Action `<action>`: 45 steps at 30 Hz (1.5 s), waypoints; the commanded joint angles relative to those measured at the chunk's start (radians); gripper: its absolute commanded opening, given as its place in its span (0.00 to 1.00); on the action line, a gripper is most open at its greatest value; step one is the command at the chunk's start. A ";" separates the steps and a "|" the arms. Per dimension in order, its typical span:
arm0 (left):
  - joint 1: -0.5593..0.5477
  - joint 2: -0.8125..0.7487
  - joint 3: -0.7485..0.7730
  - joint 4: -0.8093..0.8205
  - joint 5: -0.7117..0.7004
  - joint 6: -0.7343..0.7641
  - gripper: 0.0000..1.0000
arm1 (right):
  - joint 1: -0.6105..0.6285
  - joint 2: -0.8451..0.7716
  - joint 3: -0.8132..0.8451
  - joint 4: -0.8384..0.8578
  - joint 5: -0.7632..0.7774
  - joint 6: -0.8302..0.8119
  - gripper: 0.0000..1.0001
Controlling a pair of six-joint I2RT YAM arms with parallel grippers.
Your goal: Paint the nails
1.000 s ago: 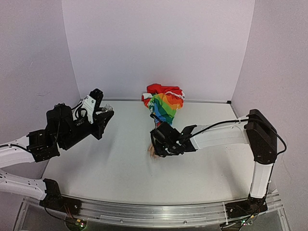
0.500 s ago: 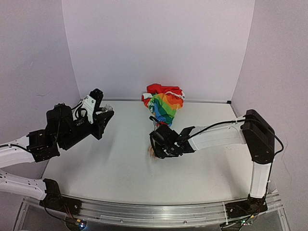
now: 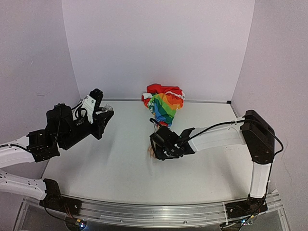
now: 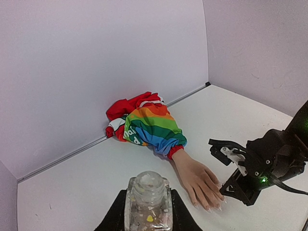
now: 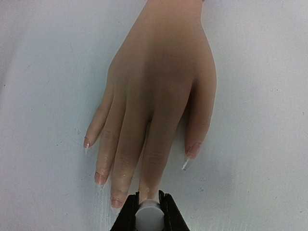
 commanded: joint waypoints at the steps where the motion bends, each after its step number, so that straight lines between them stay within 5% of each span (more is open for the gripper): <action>1: 0.004 -0.015 0.027 0.019 0.003 0.001 0.00 | 0.011 0.006 0.003 -0.013 0.004 0.010 0.00; 45: 0.005 -0.018 0.027 0.011 -0.003 0.003 0.00 | -0.009 -0.034 0.047 -0.009 0.014 -0.029 0.00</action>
